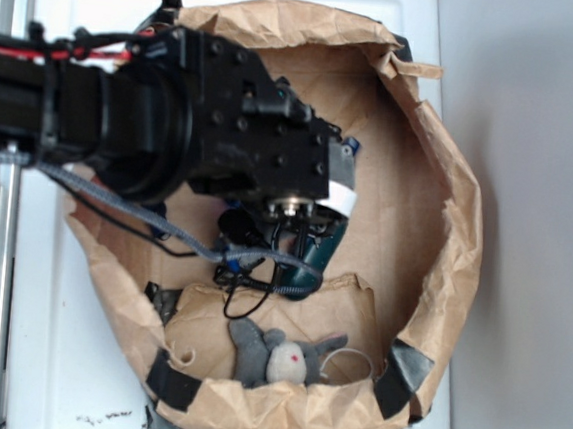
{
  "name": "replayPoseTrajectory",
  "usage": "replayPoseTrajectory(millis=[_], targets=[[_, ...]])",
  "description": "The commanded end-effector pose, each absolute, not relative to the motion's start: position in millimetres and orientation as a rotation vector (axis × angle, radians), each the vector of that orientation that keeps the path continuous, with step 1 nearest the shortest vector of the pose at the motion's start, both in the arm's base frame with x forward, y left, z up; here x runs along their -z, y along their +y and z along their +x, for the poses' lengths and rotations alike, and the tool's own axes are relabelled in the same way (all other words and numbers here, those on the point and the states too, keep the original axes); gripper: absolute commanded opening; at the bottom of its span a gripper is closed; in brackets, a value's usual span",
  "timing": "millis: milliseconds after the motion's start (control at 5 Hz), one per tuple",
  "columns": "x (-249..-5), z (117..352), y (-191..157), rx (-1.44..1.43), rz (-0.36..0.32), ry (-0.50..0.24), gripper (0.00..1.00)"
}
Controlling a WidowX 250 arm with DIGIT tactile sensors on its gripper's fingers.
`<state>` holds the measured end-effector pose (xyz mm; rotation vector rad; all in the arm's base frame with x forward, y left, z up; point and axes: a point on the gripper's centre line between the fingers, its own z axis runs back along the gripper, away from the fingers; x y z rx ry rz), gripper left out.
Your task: Grab the blue rope.
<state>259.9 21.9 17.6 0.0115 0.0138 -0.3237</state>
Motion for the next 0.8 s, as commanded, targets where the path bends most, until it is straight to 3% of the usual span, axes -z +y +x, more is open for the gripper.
replayPoseTrajectory(millis=[0,200,400,600], targets=[[-73.1,268.6,35.1,0.274,-0.030,-0.012,0.00],[-99.5,269.8,38.8,0.245,-0.052,0.004,0.00],[-141.9,270.5,44.6,0.189,-0.052,0.008,0.00],[-160.3,271.0,49.2,0.149,-0.006,-0.065,0.00]])
